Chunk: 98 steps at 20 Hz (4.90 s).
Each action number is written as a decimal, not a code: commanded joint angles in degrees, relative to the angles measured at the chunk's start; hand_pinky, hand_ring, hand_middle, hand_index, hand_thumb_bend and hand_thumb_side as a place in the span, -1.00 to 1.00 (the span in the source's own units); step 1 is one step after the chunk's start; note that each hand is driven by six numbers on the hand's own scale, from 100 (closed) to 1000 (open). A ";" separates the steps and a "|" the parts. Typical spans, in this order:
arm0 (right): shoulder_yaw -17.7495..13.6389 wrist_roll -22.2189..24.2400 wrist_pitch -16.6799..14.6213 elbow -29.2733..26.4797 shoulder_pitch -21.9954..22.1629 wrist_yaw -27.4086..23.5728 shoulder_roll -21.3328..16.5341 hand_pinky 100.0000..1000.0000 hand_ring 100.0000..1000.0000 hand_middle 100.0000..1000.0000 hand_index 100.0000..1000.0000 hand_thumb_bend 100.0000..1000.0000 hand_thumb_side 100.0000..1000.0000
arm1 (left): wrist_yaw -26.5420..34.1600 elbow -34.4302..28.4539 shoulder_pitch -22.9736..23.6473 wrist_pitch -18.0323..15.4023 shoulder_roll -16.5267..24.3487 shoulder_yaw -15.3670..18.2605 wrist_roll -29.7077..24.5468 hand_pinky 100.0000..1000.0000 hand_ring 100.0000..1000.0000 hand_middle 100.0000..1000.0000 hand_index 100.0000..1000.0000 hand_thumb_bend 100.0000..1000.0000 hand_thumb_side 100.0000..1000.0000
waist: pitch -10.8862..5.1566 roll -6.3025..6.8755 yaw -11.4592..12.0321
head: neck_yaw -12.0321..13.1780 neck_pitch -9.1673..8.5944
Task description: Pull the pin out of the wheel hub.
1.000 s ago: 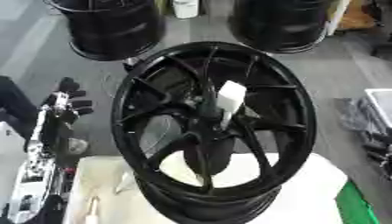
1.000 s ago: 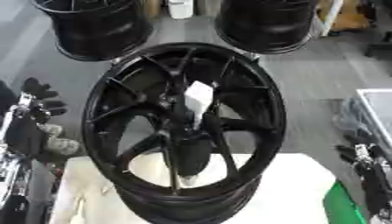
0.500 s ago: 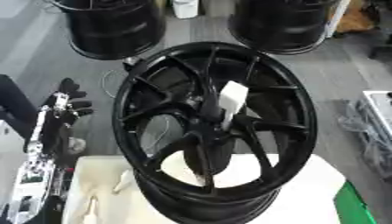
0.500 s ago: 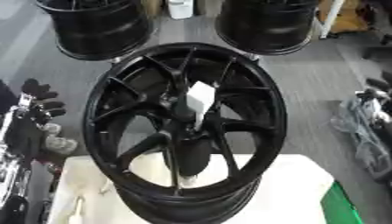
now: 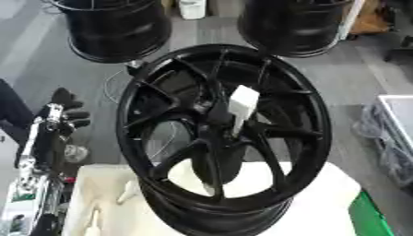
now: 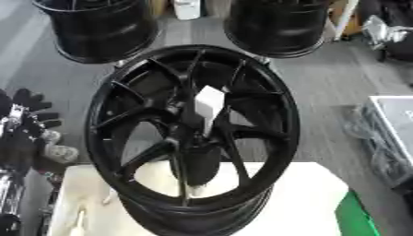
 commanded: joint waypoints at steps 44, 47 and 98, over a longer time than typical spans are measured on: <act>19.51 25.12 -22.51 18.17 -13.14 23.01 6.42 0.55 0.42 0.88 0.97 -1.00 0.14 | -0.85 -1.10 -1.09 0.16 1.66 -0.66 -1.02 0.22 0.13 0.16 0.42 -0.02 0.18 | 0.10 -0.51 3.78 | -0.43 -0.11; 19.64 25.12 -23.57 18.70 -12.97 24.62 6.59 0.49 0.35 0.87 0.96 -1.00 0.14 | -0.87 -1.11 -1.12 0.16 1.62 -0.64 -1.02 0.23 0.13 0.16 0.42 -0.02 0.18 | 0.18 -0.47 3.80 | -0.45 -0.11; 23.03 25.12 -24.33 18.89 -11.58 23.49 8.84 0.45 0.24 0.76 0.85 -1.00 -0.34 | -0.95 -1.24 -1.20 0.26 1.22 -0.54 -0.76 0.23 0.13 0.15 0.42 0.00 0.18 | 0.68 -0.27 4.24 | -0.28 -0.11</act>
